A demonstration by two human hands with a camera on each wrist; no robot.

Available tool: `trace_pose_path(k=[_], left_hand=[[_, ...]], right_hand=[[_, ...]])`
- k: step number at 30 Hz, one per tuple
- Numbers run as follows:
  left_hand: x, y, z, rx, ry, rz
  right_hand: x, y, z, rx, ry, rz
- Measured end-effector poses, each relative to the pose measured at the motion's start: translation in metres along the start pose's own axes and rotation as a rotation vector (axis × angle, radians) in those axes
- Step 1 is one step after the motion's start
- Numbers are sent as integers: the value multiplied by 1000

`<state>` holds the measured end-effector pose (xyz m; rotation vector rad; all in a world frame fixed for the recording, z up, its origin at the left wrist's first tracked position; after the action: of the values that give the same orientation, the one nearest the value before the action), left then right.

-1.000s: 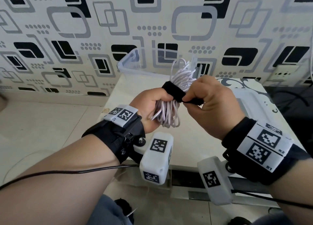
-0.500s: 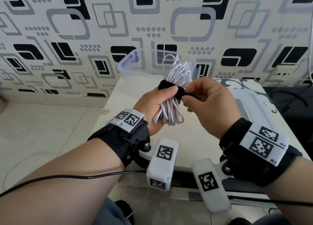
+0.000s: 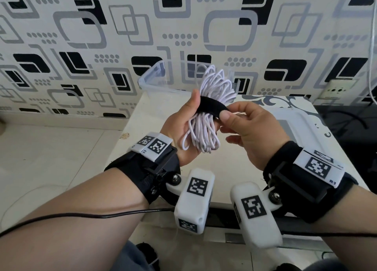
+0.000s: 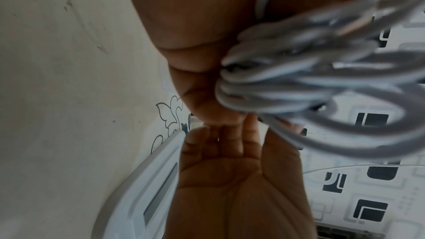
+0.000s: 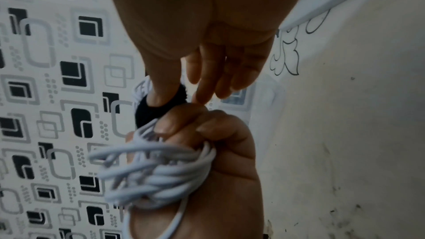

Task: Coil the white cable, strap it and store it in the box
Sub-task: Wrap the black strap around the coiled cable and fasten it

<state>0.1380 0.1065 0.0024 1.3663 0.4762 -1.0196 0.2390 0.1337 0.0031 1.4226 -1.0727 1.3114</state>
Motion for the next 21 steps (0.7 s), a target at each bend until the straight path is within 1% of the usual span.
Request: trace_pose_path(k=[2, 4, 5, 7, 8, 9, 11, 12, 13, 15, 16, 18, 19, 21], left_hand=[[3, 2, 0, 46, -27, -13], [5, 0, -1, 59, -26, -43], [6, -2, -2, 56, -26, -74], [9, -2, -4, 43, -15, -139], [10, -2, -5, 23, -11, -162], [10, -6, -6, -24, -1, -184], [7, -13, -5, -137, 15, -257], [4, -18, -4, -204, 28, -348], [-1, -20, -2, -243, 39, -503], [-11, -25, 0, -294, 74, -769], [-11, -28, -2, -291, 71, -797], [-10, -33, -3, -280, 47, -730], [-10, -37, -3, -278, 49, -652], [-11, -38, -3, -252, 76, -510]], right_hand=[[-6, 6, -1, 89, 39, 2], [-5, 15, 2, 187, 33, -1], [-3, 20, 4, 237, 30, -40], [0, 31, 9, 327, 46, -199], [2, 37, 11, 371, 47, -269], [3, 40, 12, 397, 47, -309], [6, 42, 12, 381, 45, -319], [4, 41, 10, 356, 56, -319], [1, 37, 7, 307, 69, -329], [-4, 24, 1, 183, 73, -344], [-5, 18, -1, 140, 54, -320], [-5, 12, -2, 101, -6, -189], [-4, 11, -2, 95, -35, -129], [-2, 16, 0, 101, -61, -86]])
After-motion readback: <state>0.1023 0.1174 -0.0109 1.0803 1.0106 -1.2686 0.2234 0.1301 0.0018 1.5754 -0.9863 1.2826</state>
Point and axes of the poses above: each hand's wrist, its own z-axis away from the middle knuckle, its own y-axis out of the palm, x = y × z, the point moved 9 cm from there along -z, towards the middle knuckle, and after that the axes turned 3 degrees about -y, right-handed, at the moved point
